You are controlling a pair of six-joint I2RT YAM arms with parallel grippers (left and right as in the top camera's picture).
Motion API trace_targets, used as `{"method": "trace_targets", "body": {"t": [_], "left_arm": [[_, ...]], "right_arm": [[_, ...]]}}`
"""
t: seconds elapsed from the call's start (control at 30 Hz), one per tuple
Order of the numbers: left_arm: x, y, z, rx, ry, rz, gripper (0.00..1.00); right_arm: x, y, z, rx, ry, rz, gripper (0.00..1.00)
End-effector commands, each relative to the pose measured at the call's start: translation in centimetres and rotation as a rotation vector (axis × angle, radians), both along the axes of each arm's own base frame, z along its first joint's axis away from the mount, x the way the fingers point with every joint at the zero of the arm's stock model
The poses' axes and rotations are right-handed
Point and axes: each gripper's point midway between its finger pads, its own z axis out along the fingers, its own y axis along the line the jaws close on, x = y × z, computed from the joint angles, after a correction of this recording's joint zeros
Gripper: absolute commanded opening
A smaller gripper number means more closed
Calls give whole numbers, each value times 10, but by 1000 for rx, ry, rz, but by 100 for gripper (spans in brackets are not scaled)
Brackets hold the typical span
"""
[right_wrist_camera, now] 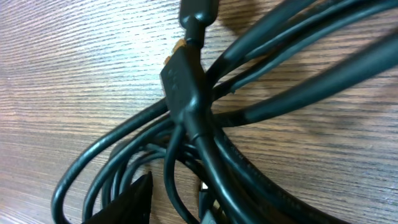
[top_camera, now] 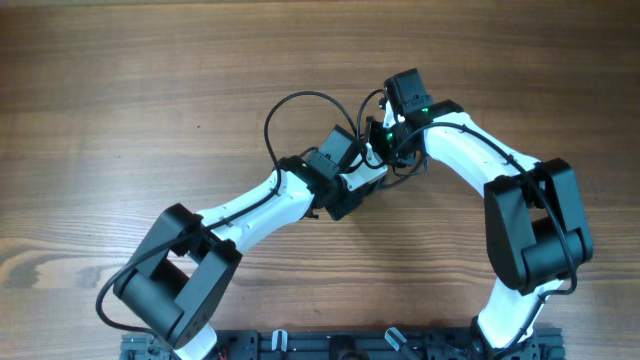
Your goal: Untangle cables
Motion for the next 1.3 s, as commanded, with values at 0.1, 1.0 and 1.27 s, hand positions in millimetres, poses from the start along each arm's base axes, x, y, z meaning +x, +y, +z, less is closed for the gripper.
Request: {"method": "trace_targets", "body": {"t": [0.1, 1.0, 1.27], "left_arm": [[-3, 1, -15, 37, 20, -14, 4], [15, 35, 128, -201, -156, 233, 4], [40, 83, 129, -316, -4, 596, 4]], "right_arm": [[-10, 7, -6, 17, 30, 30, 46], [-7, -8, -10, -55, 22, 1, 4], [-7, -8, -10, -54, 22, 1, 4]]}}
